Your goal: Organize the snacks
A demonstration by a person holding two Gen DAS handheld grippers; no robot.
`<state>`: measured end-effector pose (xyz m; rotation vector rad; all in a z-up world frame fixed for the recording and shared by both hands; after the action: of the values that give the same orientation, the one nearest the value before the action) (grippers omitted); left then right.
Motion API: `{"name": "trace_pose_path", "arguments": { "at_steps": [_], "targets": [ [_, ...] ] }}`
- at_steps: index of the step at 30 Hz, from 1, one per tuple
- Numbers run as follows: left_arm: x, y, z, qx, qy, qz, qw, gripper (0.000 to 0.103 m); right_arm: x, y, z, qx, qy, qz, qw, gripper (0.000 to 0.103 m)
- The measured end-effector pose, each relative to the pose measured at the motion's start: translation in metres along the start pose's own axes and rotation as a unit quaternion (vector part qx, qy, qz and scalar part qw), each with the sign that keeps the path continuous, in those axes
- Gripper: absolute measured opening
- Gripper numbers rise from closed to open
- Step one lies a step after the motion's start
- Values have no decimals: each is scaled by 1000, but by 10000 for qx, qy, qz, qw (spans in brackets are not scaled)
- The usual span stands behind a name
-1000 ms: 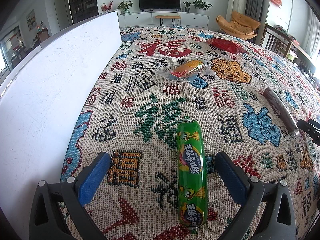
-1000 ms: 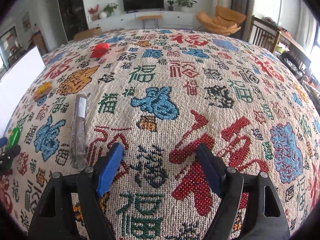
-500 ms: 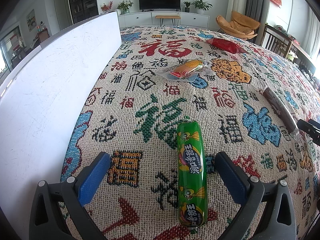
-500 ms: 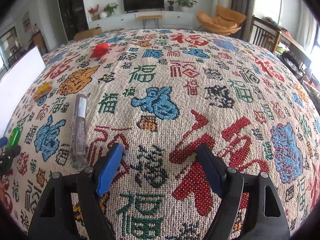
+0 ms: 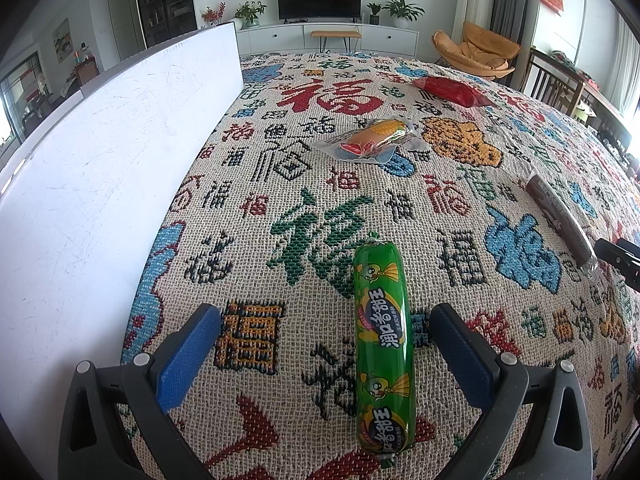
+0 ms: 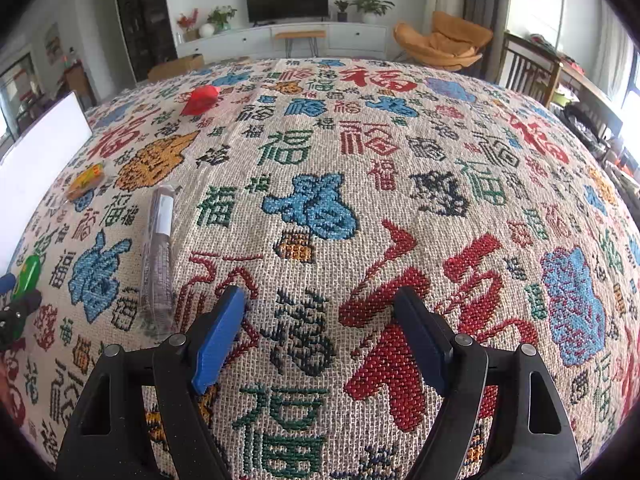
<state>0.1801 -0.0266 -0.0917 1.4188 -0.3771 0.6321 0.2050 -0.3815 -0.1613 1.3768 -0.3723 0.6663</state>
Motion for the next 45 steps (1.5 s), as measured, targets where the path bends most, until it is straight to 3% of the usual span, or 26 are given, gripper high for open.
{"name": "trace_pose_path", "arguments": {
  "at_steps": [41, 45],
  "targets": [
    [-1, 0, 0, -16, 7, -6, 10000, 103, 0, 0, 0, 19, 19, 12, 10000, 80],
    [4, -2, 0, -136, -184, -441, 9988, 103, 0, 0, 0, 23, 20, 13, 10000, 80]
  ]
}}
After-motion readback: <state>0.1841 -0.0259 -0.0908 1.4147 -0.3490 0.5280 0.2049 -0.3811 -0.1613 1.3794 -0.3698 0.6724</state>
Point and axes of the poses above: each gripper's, at about its wrist camera, not at the fingertips, and y roughly against the way its jaws point, z to its right, x to its top, the point moved 3 cm from there along -y, roughly the way its jaws point, and after that the axes turned 13 degrees about y, right-handed, at the moved point
